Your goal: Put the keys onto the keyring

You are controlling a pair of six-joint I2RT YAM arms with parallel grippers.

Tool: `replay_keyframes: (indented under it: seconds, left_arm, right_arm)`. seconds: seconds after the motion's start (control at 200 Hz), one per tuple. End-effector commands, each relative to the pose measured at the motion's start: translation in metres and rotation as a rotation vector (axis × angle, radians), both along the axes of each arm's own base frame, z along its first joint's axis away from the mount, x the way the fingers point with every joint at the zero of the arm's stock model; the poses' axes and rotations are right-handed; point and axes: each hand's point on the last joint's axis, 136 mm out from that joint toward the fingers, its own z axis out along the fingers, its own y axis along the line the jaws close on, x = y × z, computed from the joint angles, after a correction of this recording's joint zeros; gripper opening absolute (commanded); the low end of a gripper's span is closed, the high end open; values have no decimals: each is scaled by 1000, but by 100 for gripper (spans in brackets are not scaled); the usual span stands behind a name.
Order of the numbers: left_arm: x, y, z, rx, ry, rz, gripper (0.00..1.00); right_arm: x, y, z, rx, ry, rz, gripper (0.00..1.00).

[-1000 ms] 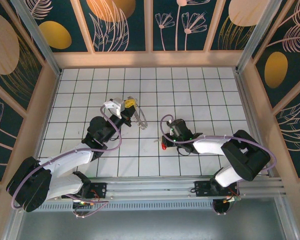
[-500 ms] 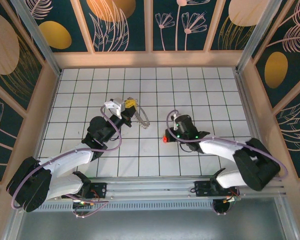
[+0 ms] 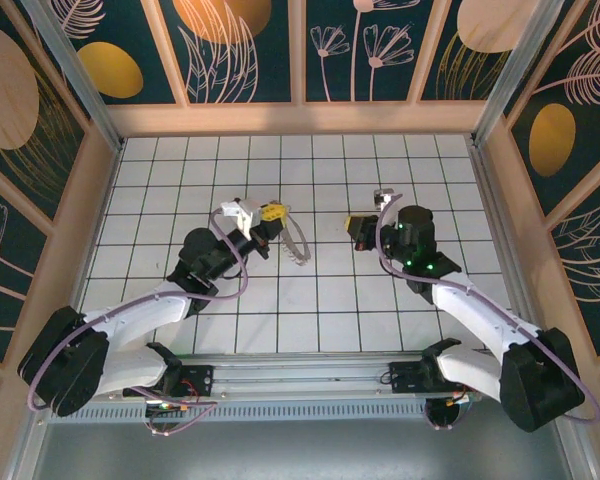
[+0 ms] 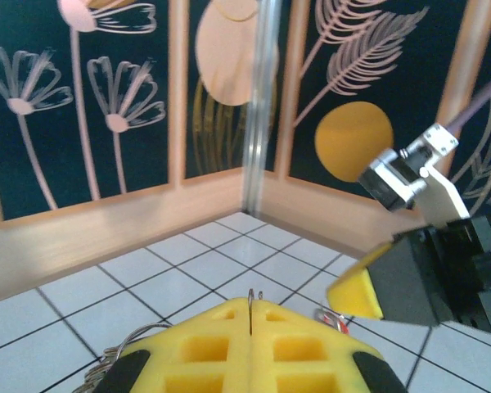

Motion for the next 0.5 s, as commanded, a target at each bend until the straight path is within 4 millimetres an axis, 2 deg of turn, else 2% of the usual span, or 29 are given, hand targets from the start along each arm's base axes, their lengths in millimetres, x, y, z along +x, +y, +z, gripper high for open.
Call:
replay_keyframes:
  seconds: [0.0,0.14,0.496]
  left_arm:
    - [-14,-14,29,-31,-100,-115,0]
    - [-18,-26,27,-10,-93,-190,0]
    - [-19,-46,18,7,-49,-297,0]
  right_arm:
    - [-19,15,46,89,-175,149,0]
    - [-29,18,58,125,-228,194,0]
    - [-35,16,69,189,-260,192,0]
